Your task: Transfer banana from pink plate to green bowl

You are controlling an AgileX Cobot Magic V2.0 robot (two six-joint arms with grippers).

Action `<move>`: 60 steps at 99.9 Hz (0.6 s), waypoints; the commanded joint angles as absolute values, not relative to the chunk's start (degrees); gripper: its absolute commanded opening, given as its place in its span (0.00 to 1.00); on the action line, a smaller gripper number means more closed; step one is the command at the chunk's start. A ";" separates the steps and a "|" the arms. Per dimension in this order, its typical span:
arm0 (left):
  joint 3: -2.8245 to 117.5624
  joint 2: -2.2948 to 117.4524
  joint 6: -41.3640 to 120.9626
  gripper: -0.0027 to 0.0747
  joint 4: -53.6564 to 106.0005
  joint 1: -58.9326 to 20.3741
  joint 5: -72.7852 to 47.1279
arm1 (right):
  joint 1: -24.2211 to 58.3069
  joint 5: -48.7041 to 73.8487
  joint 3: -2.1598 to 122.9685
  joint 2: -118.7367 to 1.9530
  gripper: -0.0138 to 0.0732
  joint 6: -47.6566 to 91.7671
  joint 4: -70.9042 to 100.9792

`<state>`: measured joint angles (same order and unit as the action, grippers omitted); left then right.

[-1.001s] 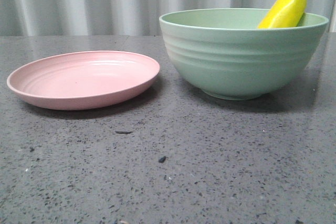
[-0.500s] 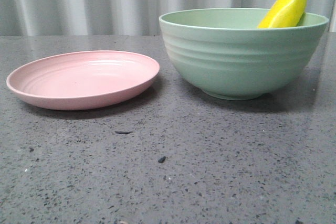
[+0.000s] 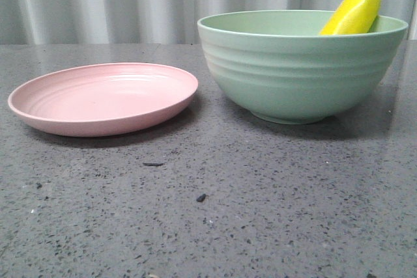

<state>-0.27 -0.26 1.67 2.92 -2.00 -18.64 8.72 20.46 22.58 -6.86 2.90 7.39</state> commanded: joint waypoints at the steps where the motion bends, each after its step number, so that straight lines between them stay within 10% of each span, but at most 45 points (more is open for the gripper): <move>1: -0.76 -1.89 1.25 0.01 2.94 -1.82 -14.87 | 8.45 15.73 23.99 -7.60 0.08 3.41 7.13; 60: -0.76 -1.89 1.25 0.01 2.94 -1.82 -14.87 | -3.56 -19.54 -0.54 -3.04 0.08 -3.11 -0.33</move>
